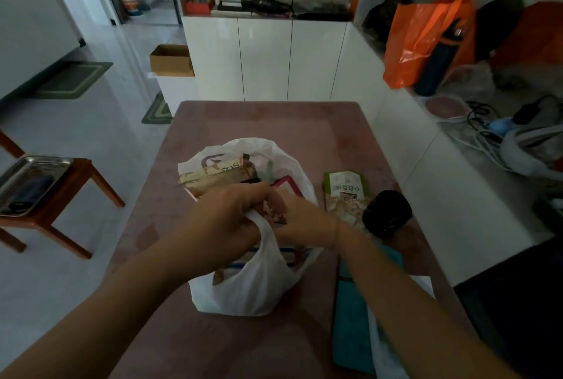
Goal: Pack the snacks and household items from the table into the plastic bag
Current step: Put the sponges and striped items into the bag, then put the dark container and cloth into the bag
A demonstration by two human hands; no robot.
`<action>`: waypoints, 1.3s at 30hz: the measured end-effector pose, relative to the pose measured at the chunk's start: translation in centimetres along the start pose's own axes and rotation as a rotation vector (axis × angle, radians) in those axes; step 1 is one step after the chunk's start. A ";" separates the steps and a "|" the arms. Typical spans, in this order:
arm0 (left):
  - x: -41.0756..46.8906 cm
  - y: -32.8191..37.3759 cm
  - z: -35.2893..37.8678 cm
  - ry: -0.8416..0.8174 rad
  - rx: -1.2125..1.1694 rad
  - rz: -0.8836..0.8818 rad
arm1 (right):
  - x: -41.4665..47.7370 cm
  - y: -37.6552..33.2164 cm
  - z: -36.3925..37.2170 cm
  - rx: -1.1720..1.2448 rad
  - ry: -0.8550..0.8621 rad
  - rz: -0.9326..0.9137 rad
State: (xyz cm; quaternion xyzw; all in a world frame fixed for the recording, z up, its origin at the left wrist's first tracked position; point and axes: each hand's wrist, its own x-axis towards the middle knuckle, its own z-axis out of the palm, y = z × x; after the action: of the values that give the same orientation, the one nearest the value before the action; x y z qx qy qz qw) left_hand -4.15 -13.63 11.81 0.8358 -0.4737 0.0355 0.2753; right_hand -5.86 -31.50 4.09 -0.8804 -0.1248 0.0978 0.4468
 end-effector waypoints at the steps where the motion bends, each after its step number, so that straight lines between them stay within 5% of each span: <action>1: 0.1 -0.2 0.0 0.000 0.022 0.000 | -0.5 1.2 -1.5 0.200 0.211 0.000; 3: 0.3 -0.9 0.3 0.025 0.107 0.022 | -1.9 6.1 -5.2 0.300 0.690 0.202; 5: 0.3 -1.6 0.6 0.052 0.206 0.016 | -3.8 11.8 -8.1 0.049 0.917 0.552; 8: 0.0 -2.6 1.0 0.023 0.248 -0.016 | -5.6 18.8 -9.2 -0.108 0.791 0.981; 12: -0.6 -3.6 1.0 0.030 0.123 -0.076 | -5.9 22.9 -8.5 -0.143 0.591 1.144; 19: -1.0 -4.3 0.4 0.078 -0.011 -0.169 | -4.1 20.1 -8.0 -0.129 0.907 1.053; 23: -0.8 -4.3 0.7 0.046 -0.029 -0.120 | -1.9 12.1 -8.6 0.026 1.172 0.496; 26: -0.7 -4.1 0.6 0.037 -0.037 -0.122 | 0.7 5.3 -8.4 0.391 1.098 0.204; 30: -0.3 -3.4 0.4 -0.030 -0.030 -0.147 | 5.6 2.2 -5.3 0.948 0.673 0.267; 35: 1.0 -3.9 -4.6 -0.577 -0.469 -0.240 | 8.5 3.7 -3.4 0.549 0.832 0.414; 36: 1.8 -4.3 -5.8 -0.583 -0.585 -0.234 | 8.5 3.8 -3.4 0.508 0.855 0.406; 39: 6.0 -8.6 -6.2 -0.130 -0.553 -0.307 | 7.9 4.4 -3.2 0.486 0.853 0.357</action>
State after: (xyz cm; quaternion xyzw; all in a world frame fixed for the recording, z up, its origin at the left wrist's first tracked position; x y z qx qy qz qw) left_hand 7.34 -11.78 15.32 0.7915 -0.3504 -0.1901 0.4632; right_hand 3.12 -34.00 1.90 -0.7205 0.2467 -0.1689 0.6257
